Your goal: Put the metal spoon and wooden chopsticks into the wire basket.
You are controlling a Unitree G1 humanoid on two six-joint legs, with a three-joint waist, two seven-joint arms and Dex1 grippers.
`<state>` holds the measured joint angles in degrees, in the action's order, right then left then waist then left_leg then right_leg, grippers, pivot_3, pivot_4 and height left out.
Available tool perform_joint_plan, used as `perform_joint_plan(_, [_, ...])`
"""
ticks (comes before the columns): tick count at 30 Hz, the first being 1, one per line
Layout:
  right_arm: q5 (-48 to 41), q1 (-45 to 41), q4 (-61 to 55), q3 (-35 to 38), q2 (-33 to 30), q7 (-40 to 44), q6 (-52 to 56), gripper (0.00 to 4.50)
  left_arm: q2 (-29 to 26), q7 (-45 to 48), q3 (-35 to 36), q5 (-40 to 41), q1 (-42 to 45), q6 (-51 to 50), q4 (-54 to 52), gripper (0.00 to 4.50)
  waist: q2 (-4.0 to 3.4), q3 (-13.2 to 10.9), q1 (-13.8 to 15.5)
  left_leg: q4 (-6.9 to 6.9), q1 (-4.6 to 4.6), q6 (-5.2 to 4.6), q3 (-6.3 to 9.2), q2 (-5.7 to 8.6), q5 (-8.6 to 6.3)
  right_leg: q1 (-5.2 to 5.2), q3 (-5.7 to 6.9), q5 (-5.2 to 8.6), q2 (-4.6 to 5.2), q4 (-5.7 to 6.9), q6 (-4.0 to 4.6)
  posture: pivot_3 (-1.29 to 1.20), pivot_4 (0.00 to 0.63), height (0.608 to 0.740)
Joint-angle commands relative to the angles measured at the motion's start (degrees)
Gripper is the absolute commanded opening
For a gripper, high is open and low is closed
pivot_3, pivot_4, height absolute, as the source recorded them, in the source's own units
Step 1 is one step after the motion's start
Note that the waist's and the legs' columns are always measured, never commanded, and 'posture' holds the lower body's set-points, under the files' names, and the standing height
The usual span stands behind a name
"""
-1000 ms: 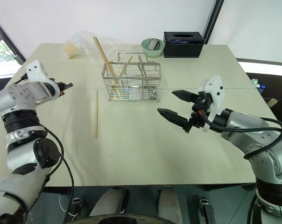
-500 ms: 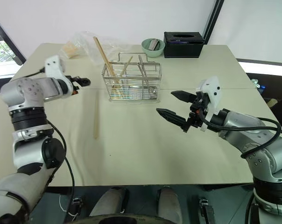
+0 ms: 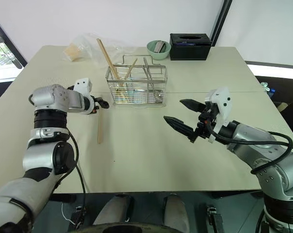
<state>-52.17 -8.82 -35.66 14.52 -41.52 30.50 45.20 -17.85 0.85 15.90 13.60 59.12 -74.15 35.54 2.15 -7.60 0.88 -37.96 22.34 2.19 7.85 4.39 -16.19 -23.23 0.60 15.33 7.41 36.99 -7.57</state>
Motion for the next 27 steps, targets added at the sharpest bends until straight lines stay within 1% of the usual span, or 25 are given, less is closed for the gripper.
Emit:
perform_joint_plan(1, [-0.9, 0.16, -2.52, 1.75, 0.48, -1.1, -1.08, 4.5, -0.02, 1.19, -0.35, -0.28, 2.21, 2.41, 3.26, 2.67, 0.0, 0.0, 0.03, 0.0, 0.0, 0.0, 0.0, 0.0, 0.0, 0.0, 0.0, 0.0, 0.0, 0.0, 0.0, 0.0, 0.15, 0.649])
perform_joint_plan(2, [-0.93, 0.33, -2.67, 1.77, 0.52, -1.25, -1.19, 4.5, 0.0, 1.27, -0.39, -0.44, 2.67, 2.87, 3.99, 2.25, 0.0, 0.0, 0.1, 0.0, 0.0, 0.0, 0.0, 0.0, 0.0, 0.0, 0.0, 0.0, 0.0, 0.0, 0.0, 0.0, 0.15, 0.649])
perform_joint_plan(4, [-0.99, 0.47, -2.82, 1.75, 0.67, -1.66, -1.35, 4.5, -0.08, 1.41, -0.52, -0.68, 3.45, 3.53, 5.2, 1.1, 0.0, 0.0, 0.15, 0.0, 0.02, 0.0, 0.01, 0.01, 0.0, 0.0, 0.01, 0.0, 0.01, -0.02, 0.0, 0.0, 0.15, 0.649])
perform_joint_plan(6, [-1.01, 0.65, -2.87, 1.86, 0.72, -1.82, -1.46, 4.5, -0.14, 1.49, -0.56, -0.7, 3.88, 3.98, 5.83, 0.07, 0.0, 0.0, 0.12, 0.0, 0.05, 0.0, 0.01, 0.02, 0.0, -0.02, 0.01, -0.01, 0.04, -0.02, -0.01, 0.0, 0.15, 0.649])
perform_joint_plan(13, [-0.81, 0.05, -2.21, 1.34, 0.63, -1.82, -1.68, 4.5, -1.19, 0.49, 0.59, -0.96, 3.74, 4.4, 5.09, 0.07, 0.0, 0.0, -0.03, 0.01, 0.07, -0.01, 0.0, 0.03, 0.0, -0.04, 0.01, -0.01, 0.04, -0.04, -0.02, 0.0, 0.15, 0.649])
perform_joint_plan(16, [-0.77, -0.31, -1.77, 1.11, 0.47, -1.43, -1.67, 4.5, -1.84, -0.81, 1.55, -1.22, 3.14, 7.33, 2.62, 0.07, 0.01, -0.01, -0.08, 0.01, 0.07, -0.01, 0.0, 0.02, 0.0, -0.05, 0.01, -0.01, 0.04, -0.03, -0.03, 0.0, 0.15, 0.649])
perform_joint_plan(18, [-0.78, -0.87, -1.4, 0.86, 0.24, -1.19, -1.45, 4.5, -2.52, -1.54, 3.73, -0.53, 2.84, 13.22, -0.35, 0.07, 0.02, -0.02, -0.17, 0.01, 0.07, -0.01, 0.0, 0.01, 0.0, -0.07, 0.01, -0.01, 0.03, -0.03, -0.03, 0.0, 0.15, 0.649])
perform_joint_plan(22, [-1.39, -2.04, -1.03, 0.92, -0.77, -0.45, -0.49, 4.5, -3.78, -0.63, 7.84, 1.12, 2.8, 30.05, -5.16, 0.07, 0.02, -0.04, -0.12, 0.04, 0.1, 0.01, -0.01, -0.04, 0.0, -0.14, 0.0, -0.01, 0.1, -0.04, -0.02, 0.0, 0.15, 0.649])
perform_joint_plan(24, [-1.96, -2.31, -1.07, 1.14, -1.51, -0.1, 0.29, 4.5, -3.78, 2.14, 11.45, 4.4, 4.15, 39.8, -7.75, 0.07, 0.01, -0.04, -0.04, 0.05, 0.11, 0.01, -0.02, -0.03, 0.0, -0.12, 0.0, -0.01, 0.14, -0.06, -0.02, 0.0, 0.15, 0.649])
perform_joint_plan(27, [-2.56, -2.16, -1.42, 1.36, -2.22, 0.15, 0.91, 4.5, -3.37, 5.62, 15.52, 10.06, 6.74, 47.17, -10.01, 0.07, 0.05, -0.03, 0.16, 0.0, 0.18, 0.01, -0.03, 0.0, 0.0, -0.11, 0.02, -0.01, 0.2, -0.13, -0.02, 0.0, 0.15, 0.649])
